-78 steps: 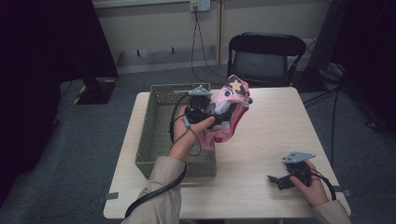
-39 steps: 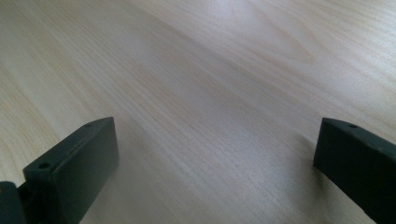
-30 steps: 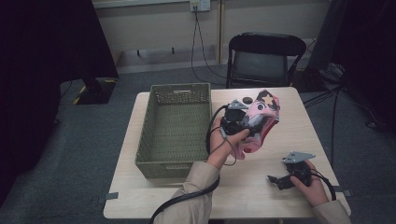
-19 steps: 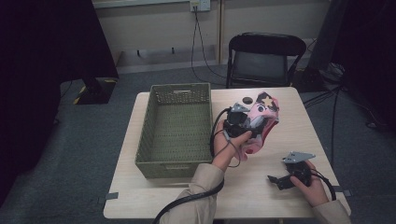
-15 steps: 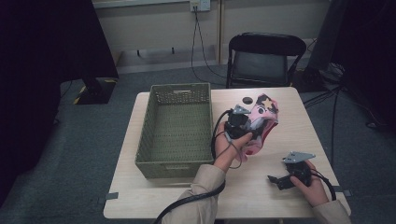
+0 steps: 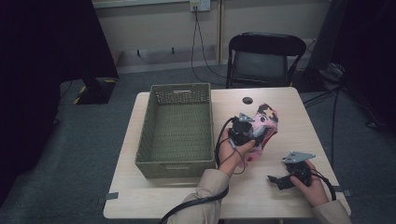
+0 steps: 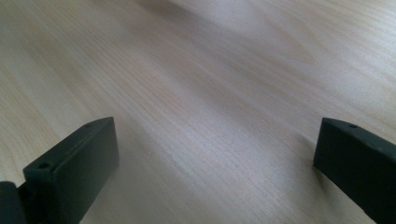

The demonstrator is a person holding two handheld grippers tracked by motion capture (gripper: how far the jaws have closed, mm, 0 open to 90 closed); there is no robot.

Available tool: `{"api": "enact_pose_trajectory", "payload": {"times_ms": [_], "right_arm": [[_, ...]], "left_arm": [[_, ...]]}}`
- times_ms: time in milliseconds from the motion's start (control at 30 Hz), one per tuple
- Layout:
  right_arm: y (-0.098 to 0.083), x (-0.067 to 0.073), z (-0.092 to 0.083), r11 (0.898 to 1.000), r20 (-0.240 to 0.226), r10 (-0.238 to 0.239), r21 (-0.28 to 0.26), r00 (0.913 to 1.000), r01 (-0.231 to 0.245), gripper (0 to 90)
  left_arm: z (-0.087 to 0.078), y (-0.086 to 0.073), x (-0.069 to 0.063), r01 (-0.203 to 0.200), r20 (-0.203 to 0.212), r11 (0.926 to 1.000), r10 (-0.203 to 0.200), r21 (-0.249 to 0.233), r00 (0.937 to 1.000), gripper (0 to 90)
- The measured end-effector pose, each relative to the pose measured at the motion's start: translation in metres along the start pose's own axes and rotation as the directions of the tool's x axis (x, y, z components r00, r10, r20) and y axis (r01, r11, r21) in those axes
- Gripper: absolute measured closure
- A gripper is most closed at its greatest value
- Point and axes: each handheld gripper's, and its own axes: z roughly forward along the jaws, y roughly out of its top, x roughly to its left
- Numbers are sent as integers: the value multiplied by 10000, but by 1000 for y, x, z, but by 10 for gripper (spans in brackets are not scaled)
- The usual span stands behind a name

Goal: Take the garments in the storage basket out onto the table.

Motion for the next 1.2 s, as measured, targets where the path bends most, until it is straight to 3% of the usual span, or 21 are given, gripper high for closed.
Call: {"api": "enact_pose_trajectory", "payload": {"times_ms": [333,1200], "right_arm": [[0,0,0,10000,-5,16,7,10000,-16,0],[0,0,0,10000,-1,26,9,10000,-26,0]], "left_arm": [[12,-12,1,121,-83,9987,-117,500,9999,527],[36,-23,2,90,-138,9931,-74,1172,9999,516]]}}
